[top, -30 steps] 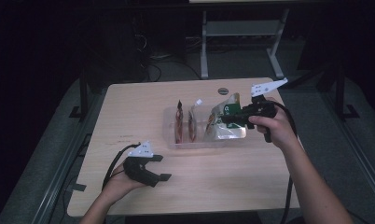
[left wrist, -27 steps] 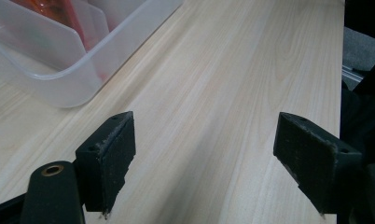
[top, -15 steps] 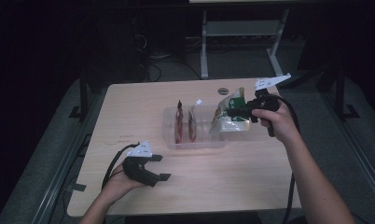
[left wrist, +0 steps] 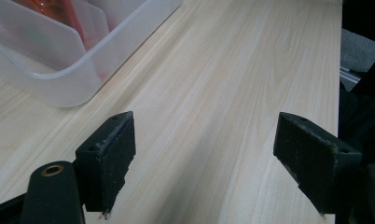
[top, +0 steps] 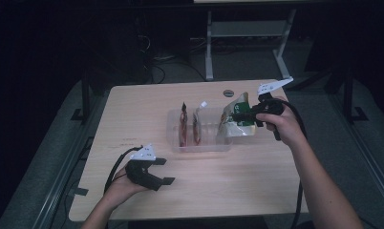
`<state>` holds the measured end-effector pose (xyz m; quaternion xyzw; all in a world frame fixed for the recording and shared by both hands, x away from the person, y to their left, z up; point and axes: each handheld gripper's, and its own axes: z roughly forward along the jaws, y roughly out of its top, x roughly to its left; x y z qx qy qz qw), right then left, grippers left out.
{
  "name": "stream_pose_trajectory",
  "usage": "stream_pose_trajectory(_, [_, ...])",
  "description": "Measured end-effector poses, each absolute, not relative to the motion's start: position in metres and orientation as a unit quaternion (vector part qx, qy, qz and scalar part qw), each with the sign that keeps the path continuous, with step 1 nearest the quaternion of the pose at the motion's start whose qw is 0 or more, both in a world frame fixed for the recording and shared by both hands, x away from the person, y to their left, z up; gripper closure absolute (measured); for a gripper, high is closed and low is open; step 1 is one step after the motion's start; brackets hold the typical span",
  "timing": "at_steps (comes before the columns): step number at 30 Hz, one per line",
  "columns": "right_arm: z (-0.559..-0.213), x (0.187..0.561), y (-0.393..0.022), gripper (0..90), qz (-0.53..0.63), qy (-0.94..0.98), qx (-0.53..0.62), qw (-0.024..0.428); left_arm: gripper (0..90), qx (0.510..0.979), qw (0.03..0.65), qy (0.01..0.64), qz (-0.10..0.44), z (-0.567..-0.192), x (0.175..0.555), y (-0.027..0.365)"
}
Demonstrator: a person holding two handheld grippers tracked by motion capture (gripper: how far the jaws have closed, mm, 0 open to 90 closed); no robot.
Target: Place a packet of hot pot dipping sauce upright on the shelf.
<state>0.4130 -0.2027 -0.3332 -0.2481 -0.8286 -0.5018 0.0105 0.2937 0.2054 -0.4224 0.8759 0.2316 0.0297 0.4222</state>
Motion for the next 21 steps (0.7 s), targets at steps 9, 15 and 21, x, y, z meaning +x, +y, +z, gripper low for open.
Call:
stream_pose_trajectory(9, [-0.350,0.421,-0.191,90.0,-0.495,-0.830,-0.256,0.025,20.3,0.878,0.419,0.230,0.028,-0.423,0.294,0.205])
stream_pose_trajectory(15, [-0.361,0.427,-0.184,90.0,-0.486,-0.833,-0.261,0.033,20.1,0.878,0.419,0.230,0.028,-0.423,0.294,0.205])
stream_pose_trajectory(21, [-0.369,0.434,-0.178,90.0,-0.484,-0.832,-0.269,0.036,20.0,0.879,0.418,0.230,0.026,-0.424,0.294,0.205])
